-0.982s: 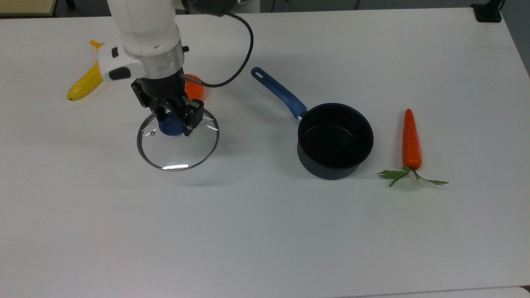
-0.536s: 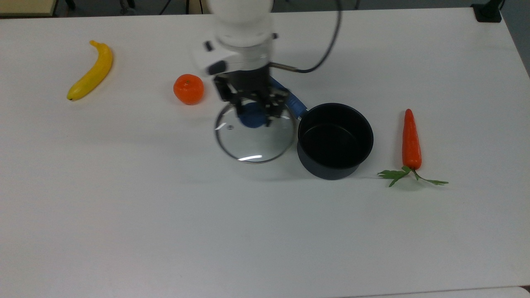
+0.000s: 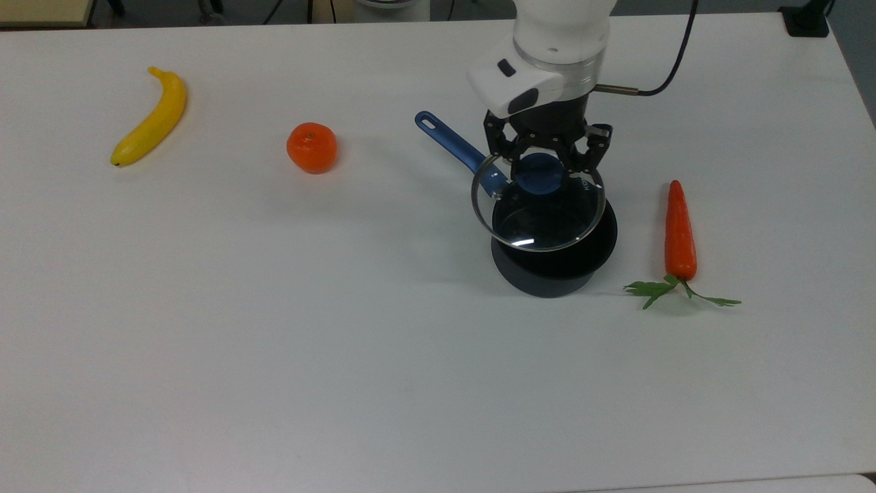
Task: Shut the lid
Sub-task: 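Lift the glass lid and carry it over the black saucepan, then lower the lid onto the saucepan rim and open the gripper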
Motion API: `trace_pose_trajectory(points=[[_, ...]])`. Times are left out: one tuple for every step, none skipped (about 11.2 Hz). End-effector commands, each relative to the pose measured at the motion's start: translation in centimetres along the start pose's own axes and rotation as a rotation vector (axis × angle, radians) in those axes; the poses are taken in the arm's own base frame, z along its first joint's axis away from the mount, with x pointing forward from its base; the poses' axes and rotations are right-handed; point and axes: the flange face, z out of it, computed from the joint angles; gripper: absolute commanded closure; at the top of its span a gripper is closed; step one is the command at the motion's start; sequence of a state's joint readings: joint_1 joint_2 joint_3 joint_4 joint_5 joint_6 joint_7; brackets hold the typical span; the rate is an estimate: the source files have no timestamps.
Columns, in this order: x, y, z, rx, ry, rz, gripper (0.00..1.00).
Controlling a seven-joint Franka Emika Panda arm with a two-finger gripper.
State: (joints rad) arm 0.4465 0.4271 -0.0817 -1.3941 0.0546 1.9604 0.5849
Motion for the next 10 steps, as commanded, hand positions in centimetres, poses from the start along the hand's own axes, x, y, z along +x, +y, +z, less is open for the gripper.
trace_pose_trajectory(points=[[0.0,-2.3,1.7,-0.022,0.002,0.022,0.57],[-0.6,-3.4,2.6,-0.026,-0.001,0.003,0.57],[-0.7,-3.7,3.6,-0.035,-0.008,0.002,0.56],[-0.9,-4.1,3.6,-0.03,-0.002,0.004,0.56],[-0.8,-4.3,3.7,-0.021,0.012,0.003,0.56],[-0.6,-4.4,4.4,-0.02,0.016,0.014,0.56],[-0.5,-4.4,4.5,-0.019,0.025,0.017,0.56],[-0.5,-4.4,4.6,-0.027,0.031,0.012,0.56],[-0.4,-4.4,4.7,-0.031,0.035,0.01,0.55],[-0.4,-4.4,4.8,-0.037,0.039,0.003,0.55]])
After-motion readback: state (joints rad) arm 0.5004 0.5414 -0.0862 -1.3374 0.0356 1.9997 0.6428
